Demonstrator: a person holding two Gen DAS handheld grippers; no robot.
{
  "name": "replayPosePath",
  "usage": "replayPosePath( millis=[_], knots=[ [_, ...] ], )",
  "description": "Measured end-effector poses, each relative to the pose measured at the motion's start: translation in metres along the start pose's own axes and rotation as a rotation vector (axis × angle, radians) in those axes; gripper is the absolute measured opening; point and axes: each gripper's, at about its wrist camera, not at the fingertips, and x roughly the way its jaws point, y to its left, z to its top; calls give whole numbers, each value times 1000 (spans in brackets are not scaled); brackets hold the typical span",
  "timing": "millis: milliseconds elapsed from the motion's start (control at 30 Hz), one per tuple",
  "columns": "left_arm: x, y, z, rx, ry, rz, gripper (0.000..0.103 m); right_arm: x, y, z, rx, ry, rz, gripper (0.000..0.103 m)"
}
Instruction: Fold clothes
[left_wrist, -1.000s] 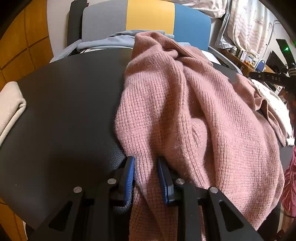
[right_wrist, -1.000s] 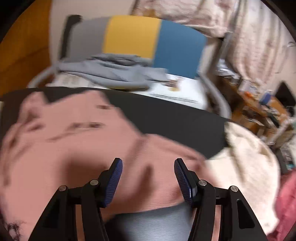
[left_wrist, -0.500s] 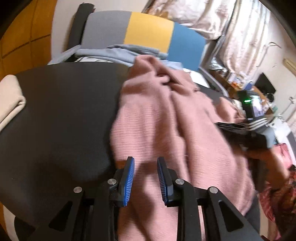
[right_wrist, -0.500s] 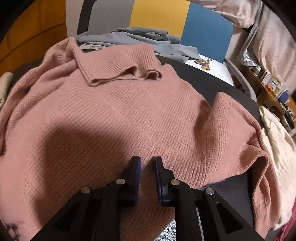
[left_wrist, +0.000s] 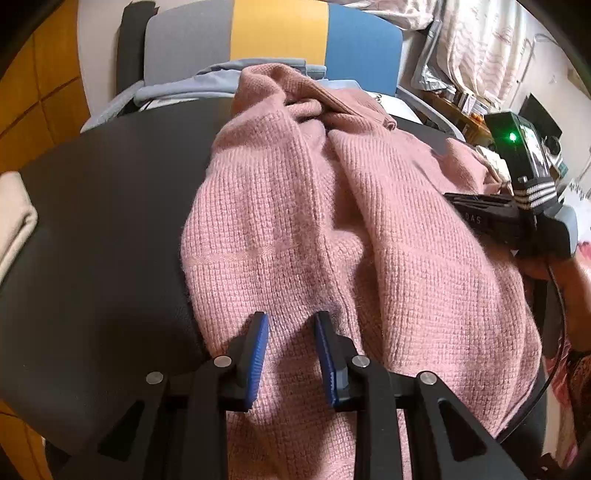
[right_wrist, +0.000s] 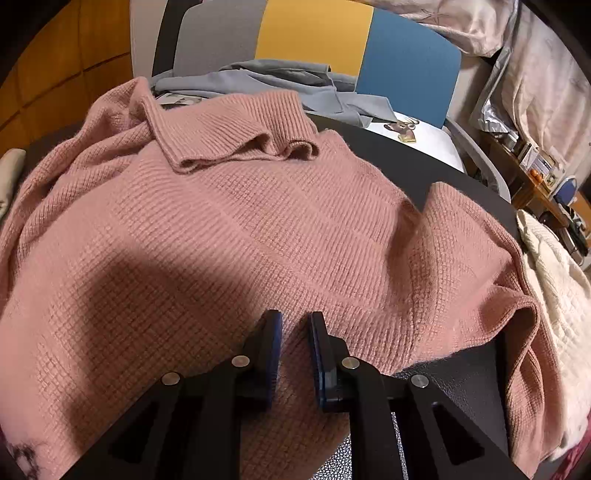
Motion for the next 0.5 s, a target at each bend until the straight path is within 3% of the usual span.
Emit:
replayPosePath(
  millis=[67,233,500],
  knots=[
    [3,5,1,-7,1,-10,26,0,2,-1,2,-2,-4,15],
    [0,0,-2,22,-7,9,4,-1,2,0,11,-2,-1,15],
    [-24,19,20,-36,-32,-59,2,0,-2,0,30,2,16,16]
  ],
)
